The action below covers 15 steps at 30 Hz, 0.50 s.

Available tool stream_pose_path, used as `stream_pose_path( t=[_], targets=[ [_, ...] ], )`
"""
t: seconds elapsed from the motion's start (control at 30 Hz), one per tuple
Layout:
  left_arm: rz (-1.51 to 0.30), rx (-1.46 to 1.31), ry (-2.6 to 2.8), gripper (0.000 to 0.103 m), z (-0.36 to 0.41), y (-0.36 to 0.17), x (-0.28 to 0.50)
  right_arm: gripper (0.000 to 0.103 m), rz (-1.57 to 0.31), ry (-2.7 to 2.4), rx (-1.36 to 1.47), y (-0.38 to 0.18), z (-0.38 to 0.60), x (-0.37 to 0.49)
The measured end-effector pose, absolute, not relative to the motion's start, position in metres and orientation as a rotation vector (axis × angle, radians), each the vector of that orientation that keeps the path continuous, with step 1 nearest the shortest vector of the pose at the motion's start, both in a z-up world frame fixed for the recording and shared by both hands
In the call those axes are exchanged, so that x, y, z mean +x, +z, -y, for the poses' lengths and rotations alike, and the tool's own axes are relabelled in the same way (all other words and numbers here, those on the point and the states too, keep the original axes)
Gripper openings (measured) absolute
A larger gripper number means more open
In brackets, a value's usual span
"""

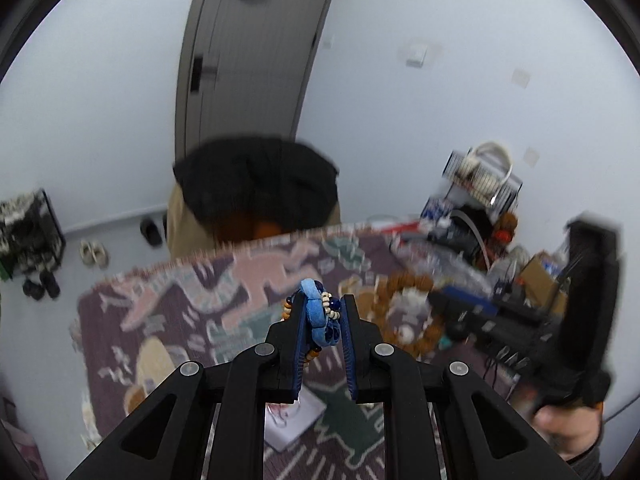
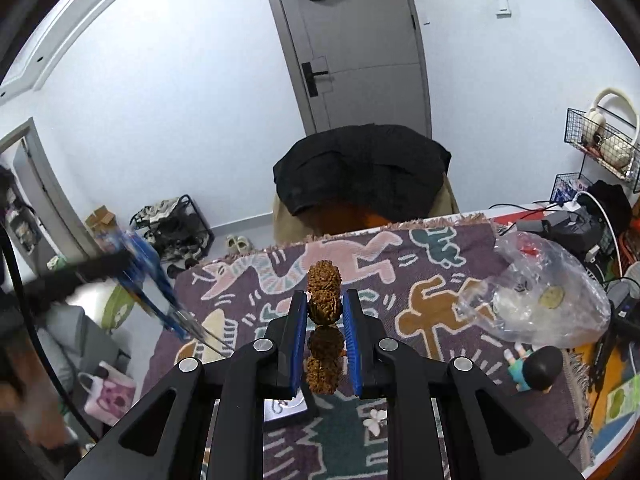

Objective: Organize jewelry
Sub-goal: 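Lift both items and lower the blue keychain into the black box with the left tool, then lower the brown bead bracelet into the black box and open the right tool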

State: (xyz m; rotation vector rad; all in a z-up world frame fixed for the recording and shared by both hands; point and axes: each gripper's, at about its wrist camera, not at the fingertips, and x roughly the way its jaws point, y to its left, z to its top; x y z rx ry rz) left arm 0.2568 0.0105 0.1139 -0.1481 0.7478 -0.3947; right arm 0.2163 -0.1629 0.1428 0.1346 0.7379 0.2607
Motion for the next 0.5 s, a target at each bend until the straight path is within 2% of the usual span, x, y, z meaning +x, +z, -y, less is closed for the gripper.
stream_pose_path(
  t=[0.13, 0.23, 0.3, 0.33, 0.37, 0.5],
  targets=[
    [-0.847, -0.202, -0.388, 0.017, -0.015, 0.071, 0.266, 0.018, -0.766, 0.27, 0.122, 0.132, 0.153, 0.22],
    [-0.908, -0.248, -0.386, 0.021, -0.02, 0.051, 0.27, 0.018, -0.794, 0.282, 0.113, 0.123, 0.144, 0.223],
    [-0.938, -0.27, -0.385, 0.039, -0.022, 0.04, 0.272, 0.018, -0.812, 0.291, 0.11, 0.116, 0.139, 0.225],
    [-0.937, -0.28, -0.373, 0.058, -0.026, 0.037, 0.271, 0.018, -0.82, 0.297, 0.108, 0.112, 0.135, 0.226],
    [-0.929, -0.284, -0.364, 0.072, -0.029, 0.036, 0.27, 0.018, -0.827, 0.301, 0.105, 0.109, 0.132, 0.227],
    [-0.889, -0.299, -0.324, 0.074, -0.049, 0.034, 0.264, 0.018, -0.859, 0.323, 0.095, 0.096, 0.118, 0.231]
  ],
)
